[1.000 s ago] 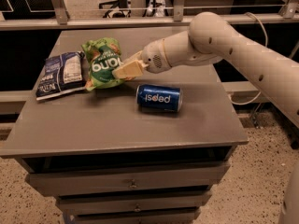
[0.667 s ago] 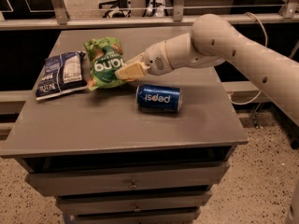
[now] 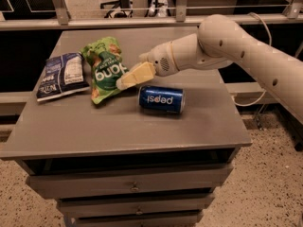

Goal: Move green rice chip bag near blue chip bag

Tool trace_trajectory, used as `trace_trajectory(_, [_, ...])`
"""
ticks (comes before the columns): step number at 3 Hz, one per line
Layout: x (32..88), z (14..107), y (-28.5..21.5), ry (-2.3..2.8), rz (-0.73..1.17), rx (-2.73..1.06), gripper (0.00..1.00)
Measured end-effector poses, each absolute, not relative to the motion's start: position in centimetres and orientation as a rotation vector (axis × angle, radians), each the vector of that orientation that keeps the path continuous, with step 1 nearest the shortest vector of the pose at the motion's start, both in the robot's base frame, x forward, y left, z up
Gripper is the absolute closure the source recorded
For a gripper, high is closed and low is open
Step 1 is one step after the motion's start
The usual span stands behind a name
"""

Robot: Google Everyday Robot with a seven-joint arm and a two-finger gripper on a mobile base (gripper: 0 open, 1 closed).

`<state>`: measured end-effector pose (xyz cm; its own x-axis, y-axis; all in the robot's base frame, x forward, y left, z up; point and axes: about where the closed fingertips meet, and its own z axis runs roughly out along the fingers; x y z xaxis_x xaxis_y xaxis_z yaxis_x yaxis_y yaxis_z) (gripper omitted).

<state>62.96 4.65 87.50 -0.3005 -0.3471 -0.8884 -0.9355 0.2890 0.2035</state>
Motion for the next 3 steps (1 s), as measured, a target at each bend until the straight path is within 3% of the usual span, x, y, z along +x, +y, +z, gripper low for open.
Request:
trace_trajectory(1, [64.2, 87.9, 3.0, 1.829, 0.932, -1.106, 0.00])
trace_trajectory(3, [69.9, 88.9, -5.8, 1.947, 0.616, -0.853, 0.00])
